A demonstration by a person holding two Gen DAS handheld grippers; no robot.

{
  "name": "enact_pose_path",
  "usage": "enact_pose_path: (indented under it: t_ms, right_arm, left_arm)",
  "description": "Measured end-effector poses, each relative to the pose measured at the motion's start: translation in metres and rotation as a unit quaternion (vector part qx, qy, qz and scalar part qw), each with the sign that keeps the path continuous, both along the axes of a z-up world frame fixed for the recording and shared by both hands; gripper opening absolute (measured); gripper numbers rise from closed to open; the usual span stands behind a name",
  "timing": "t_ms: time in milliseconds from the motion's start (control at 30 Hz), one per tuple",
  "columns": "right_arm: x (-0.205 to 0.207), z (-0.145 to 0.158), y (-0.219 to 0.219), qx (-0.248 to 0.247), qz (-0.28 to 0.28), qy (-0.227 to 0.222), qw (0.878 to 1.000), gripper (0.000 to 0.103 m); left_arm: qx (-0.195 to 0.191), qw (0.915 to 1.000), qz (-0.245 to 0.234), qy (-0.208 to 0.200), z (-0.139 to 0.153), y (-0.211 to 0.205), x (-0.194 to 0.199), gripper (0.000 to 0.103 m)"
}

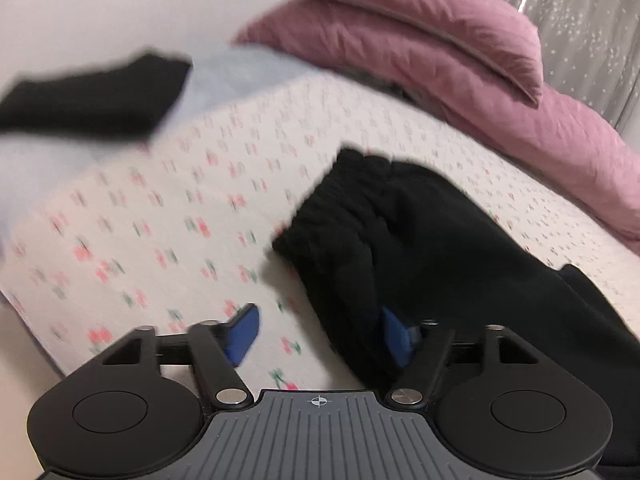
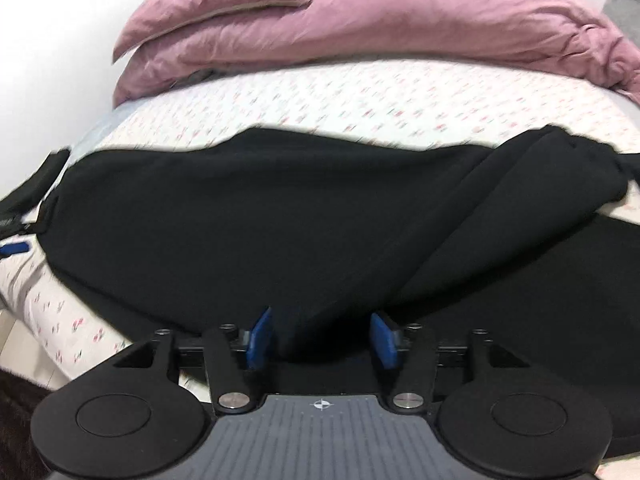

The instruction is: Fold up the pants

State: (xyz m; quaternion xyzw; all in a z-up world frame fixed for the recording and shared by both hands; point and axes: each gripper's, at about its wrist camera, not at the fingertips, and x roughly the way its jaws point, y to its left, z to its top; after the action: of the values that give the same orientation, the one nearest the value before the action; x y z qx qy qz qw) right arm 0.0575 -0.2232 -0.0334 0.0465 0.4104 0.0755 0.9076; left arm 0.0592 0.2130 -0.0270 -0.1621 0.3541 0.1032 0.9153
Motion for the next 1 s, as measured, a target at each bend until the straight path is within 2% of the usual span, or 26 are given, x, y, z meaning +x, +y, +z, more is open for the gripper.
enact_pose_path:
  t_ms: [100,167,267,367,533,633,867,1000]
  right_arm:
    - [0.0,0.012,-0.016,-0.017,-0.042,-0.022,0.999,0.066]
    - [0.004,0.017,-0.028,-0.033,-0.07,-0.034,0.996,0.068]
    - [0.014,0.018,-0.043,-0.07,-0.099,-0.043,0.992,0.074]
    - [0.025,0.015,-0.058,-0.108,-0.123,-0.039,0.986,0.075]
    - [0.035,0.011,-0.075,-0.135,-0.124,-0.027,0.983,0.078]
    - [0.042,0.011,-0.082,-0.135,-0.118,-0.025,0.983,0.081]
    - [0.067,0.01,-0.106,-0.093,-0.122,-0.021,0.988,0.08]
    - [0.082,0.009,-0.121,-0.067,-0.125,-0.03,0.989,0.077]
  left_arm:
    - [0.014,0.9997,0.0,-0.022,0.01,-0.01,-0.005,0.079]
    - [0.011,0.9992,-0.022,-0.032,0.014,-0.022,-0.002,0.08]
    - [0.005,0.9959,-0.081,-0.04,0.017,-0.048,0.004,0.086]
    - [0.016,0.9861,-0.161,-0.037,0.018,-0.089,0.015,0.089]
    - [0.025,0.9637,-0.264,-0.029,0.016,-0.155,0.029,0.09]
    - [0.01,0.9487,-0.315,-0.024,0.016,-0.191,0.035,0.09]
    - [-0.03,0.897,-0.44,-0.024,0.011,-0.272,0.043,0.09]
    - [-0.064,0.8691,-0.49,-0.029,0.004,-0.311,0.048,0.087]
